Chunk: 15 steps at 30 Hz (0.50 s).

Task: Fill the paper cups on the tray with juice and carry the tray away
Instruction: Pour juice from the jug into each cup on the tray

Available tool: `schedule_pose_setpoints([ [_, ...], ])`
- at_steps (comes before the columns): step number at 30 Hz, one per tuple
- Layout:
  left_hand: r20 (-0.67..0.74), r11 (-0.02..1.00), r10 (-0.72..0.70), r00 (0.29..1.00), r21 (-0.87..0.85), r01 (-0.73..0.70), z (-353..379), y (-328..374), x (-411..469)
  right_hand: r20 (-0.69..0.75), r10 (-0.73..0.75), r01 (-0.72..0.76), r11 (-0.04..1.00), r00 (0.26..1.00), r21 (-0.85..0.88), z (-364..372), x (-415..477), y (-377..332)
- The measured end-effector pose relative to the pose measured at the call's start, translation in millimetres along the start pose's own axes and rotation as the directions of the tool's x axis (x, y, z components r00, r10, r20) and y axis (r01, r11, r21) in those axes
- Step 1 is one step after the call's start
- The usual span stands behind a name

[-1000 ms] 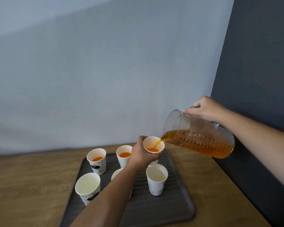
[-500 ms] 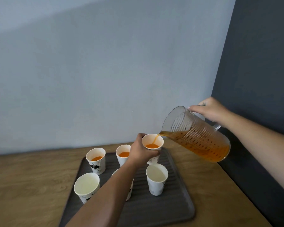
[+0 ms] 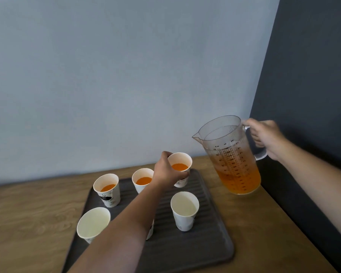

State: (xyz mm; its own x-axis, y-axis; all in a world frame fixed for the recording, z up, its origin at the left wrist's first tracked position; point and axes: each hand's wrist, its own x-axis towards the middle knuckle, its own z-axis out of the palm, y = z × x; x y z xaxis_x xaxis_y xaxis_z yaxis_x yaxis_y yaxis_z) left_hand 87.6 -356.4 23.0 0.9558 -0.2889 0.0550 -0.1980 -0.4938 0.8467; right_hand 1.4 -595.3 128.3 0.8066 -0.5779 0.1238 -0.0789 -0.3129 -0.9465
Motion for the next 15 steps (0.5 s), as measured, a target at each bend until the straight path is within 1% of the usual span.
schedule_pose_setpoints([
  [7,0.026,0.994,-0.075,0.997,0.084,0.073,24.6,-14.4,19.0,0.012,0.032,-0.033,0.999,0.999,0.034,0.6,12.9,27.2],
  [11,0.059,0.988,-0.101,0.993,0.124,0.094,33.6,-21.0,27.7,0.052,0.029,-0.031,0.999,0.998,0.045,2.7,18.3,41.7],
  [15,0.064,0.983,-0.128,0.990,0.138,0.118,38.6,-26.4,31.3,0.074,0.027,-0.030,0.999,0.997,0.040,3.4,19.4,49.2],
])
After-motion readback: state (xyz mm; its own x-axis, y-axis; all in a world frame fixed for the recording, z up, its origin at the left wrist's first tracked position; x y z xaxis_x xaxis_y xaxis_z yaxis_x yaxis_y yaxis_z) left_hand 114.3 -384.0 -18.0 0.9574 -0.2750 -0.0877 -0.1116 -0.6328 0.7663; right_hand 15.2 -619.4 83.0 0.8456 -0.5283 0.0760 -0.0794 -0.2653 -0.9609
